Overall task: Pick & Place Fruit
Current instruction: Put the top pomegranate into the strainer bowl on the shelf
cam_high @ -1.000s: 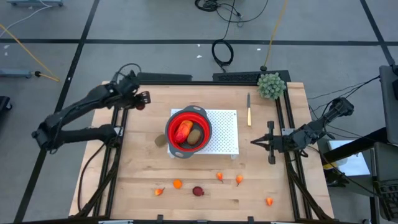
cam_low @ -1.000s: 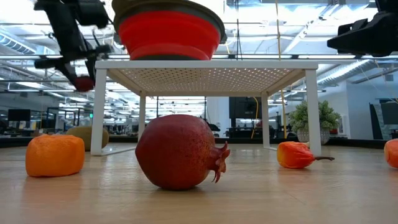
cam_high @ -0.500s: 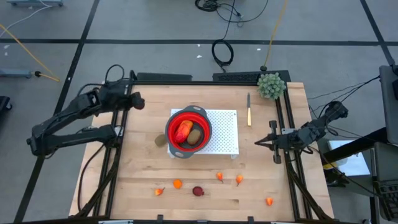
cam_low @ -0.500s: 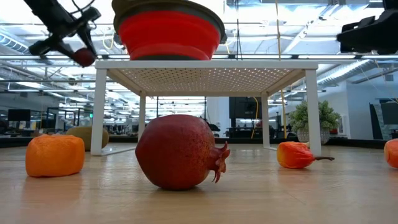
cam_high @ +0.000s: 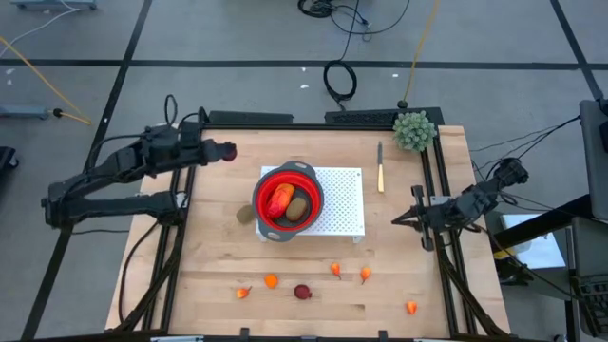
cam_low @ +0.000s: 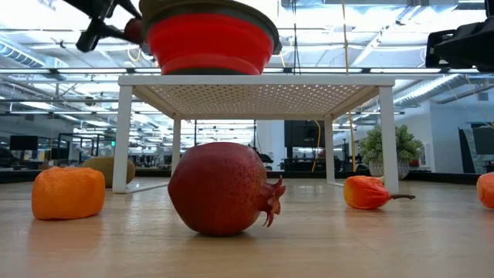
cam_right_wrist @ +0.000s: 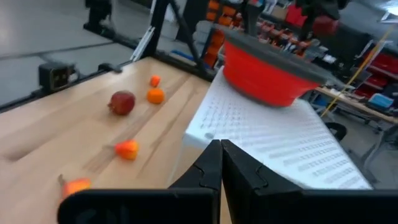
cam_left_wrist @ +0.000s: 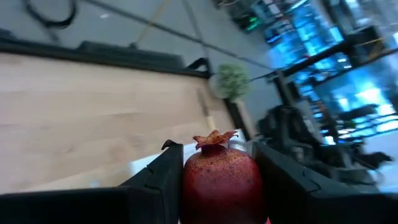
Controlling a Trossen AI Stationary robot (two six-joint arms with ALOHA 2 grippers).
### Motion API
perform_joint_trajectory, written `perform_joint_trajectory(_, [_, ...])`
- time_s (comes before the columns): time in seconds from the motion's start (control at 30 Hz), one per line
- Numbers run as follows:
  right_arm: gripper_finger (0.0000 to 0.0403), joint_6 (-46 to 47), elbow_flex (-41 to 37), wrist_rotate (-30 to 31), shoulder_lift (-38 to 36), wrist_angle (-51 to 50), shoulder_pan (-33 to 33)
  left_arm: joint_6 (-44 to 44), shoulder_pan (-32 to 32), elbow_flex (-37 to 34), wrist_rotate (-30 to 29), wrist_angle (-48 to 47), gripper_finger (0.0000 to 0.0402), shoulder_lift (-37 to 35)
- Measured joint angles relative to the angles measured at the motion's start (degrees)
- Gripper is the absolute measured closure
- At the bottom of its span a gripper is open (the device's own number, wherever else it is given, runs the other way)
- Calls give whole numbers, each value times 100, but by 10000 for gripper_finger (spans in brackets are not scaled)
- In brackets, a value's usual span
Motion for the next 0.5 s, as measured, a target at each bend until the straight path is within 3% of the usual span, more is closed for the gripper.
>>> perform_joint_trajectory(0.1, [403,-125,0,-72,0,340,-166,160,-175,0,-11,430,236,0])
perform_joint_trajectory(0.23, [403,-480,0,-628,0,729,-445,365,-426,0,0,989,236,0])
perform_joint_trajectory(0.5, [403,-466,0,-945,7,687,-1150,510,-979,0,-7,1387,236,49])
